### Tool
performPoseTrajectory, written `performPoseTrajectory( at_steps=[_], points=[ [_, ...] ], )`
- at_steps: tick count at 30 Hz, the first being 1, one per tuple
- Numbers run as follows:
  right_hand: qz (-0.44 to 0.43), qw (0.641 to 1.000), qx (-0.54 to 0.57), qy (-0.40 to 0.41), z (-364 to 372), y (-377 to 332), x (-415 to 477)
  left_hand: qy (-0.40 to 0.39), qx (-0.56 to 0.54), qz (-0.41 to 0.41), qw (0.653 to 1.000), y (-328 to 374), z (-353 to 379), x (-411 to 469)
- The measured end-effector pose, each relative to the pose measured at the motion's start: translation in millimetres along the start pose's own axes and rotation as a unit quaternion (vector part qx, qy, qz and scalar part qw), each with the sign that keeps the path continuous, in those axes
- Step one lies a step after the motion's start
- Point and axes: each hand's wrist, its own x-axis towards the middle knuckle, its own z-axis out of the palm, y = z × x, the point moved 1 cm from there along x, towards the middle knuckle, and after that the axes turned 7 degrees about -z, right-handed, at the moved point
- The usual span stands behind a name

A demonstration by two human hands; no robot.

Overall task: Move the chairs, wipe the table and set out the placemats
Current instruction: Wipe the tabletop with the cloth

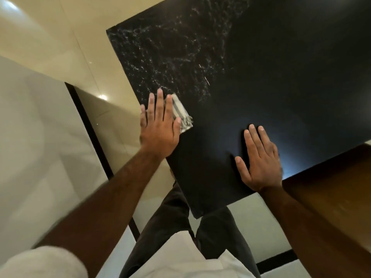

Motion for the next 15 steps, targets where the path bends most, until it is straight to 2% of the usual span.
performPoseTrajectory(
  at_steps=[4, 7, 11, 15],
  points=[
    [0.001, 1.000, 0.006, 0.003, -0.2, -1.6, -0.7, 0.024, -0.002, 0.017, 1.000, 30.0, -8.3, 50.1],
    [0.003, 1.000, 0.004, 0.002, 0.7, -1.1, -1.5, 0.030, -0.007, 0.041, 0.999, 58.7, -8.4, 56.4],
    [0.000, 1.000, 0.000, 0.002, -1.2, -1.6, -1.9, 0.020, -0.002, 0.115, 0.993, 81.9, -1.6, 26.4],
    [0.004, 1.000, 0.002, 0.007, -2.0, -3.2, -2.3, 0.003, 0.000, 0.163, 0.987, 65.2, 8.2, -26.6]
  ],
)
